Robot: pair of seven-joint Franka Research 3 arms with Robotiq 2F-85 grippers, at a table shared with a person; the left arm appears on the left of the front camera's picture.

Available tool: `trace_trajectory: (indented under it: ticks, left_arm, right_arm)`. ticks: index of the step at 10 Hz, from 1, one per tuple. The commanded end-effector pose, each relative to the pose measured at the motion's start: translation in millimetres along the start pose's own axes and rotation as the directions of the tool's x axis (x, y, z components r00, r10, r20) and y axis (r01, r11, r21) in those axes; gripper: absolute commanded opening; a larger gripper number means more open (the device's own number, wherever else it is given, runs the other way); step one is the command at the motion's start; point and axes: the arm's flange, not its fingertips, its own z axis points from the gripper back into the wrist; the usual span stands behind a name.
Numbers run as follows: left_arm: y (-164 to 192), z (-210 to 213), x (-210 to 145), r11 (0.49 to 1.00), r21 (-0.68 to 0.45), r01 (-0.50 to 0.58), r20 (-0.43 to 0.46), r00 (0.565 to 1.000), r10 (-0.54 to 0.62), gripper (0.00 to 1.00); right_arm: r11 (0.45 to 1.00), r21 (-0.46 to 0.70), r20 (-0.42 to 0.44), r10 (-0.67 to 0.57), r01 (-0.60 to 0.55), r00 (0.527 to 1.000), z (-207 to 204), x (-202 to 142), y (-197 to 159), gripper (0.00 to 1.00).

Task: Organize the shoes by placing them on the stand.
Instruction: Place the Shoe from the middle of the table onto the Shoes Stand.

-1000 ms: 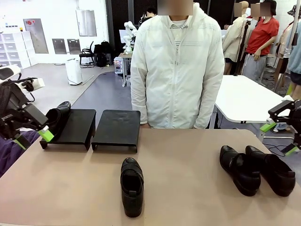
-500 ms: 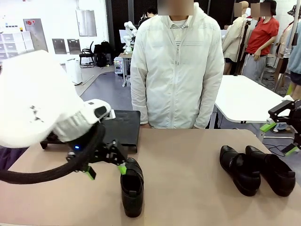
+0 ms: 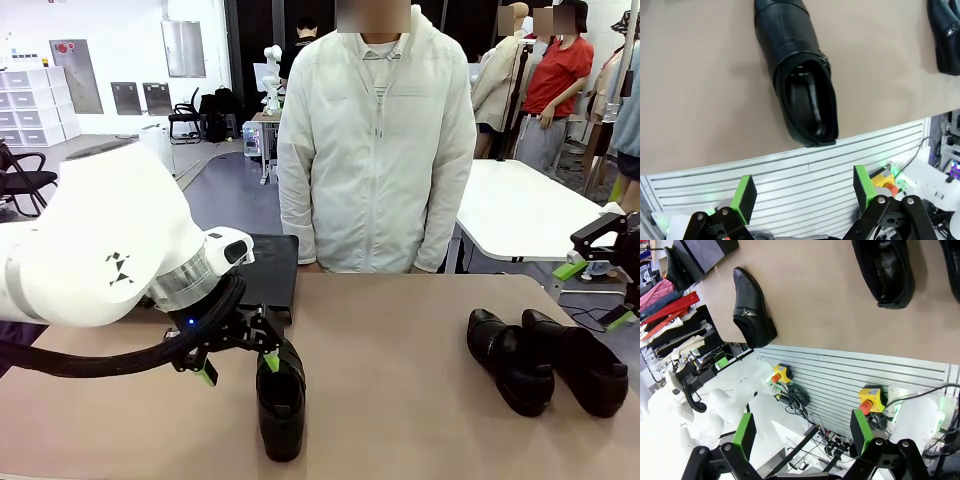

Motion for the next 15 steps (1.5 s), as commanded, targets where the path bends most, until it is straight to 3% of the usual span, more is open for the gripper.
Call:
trace_trajectory:
  ticks: [1,3,5,8,12,14,15]
  left_arm:
    - [4.5,-5.8,4.3,1.000,0.011,-0.017,-0.004,1.000,0.017,1.00]
    - [-5.6,-41.7,46.0,0.998,0.061,-0.014,0.055,0.998,0.011,1.00]
    - [0.4,-61.9,67.2,0.997,0.075,0.013,0.031,0.999,-0.015,1.00]
    - [6.4,-104.4,81.6,0.988,0.153,-0.017,-0.016,1.000,0.020,1.00]
    - [5.7,-119.1,82.0,0.979,0.202,-0.001,-0.060,0.998,0.013,1.00]
    - [3.7,-122.4,83.0,0.978,0.208,-0.004,-0.037,0.999,0.011,1.00]
    - [2.2,-121.1,81.7,0.976,0.219,0.003,-0.034,0.999,0.004,0.40]
  right_arm:
    - [1.000,0.017,0.016,0.022,-0.023,1.000,0.5,1.3,0.9,1.00]
    - [1.000,0.017,0.016,0.022,-0.023,1.000,0.5,1.3,0.9,1.00]
    - [1.000,0.017,0.016,0.022,-0.023,1.000,0.5,1.3,0.9,1.00]
    - [1.000,0.017,0.016,0.022,-0.023,1.000,0.5,1.3,0.9,1.00]
    - [1.000,0.017,0.016,0.022,-0.023,1.000,0.5,1.3,0.9,1.00]
    - [1.000,0.017,0.016,0.022,-0.023,1.000,0.5,1.3,0.9,1.00]
    - [1.000,0.017,0.016,0.022,-0.023,1.000,0.5,1.3,0.9,1.00]
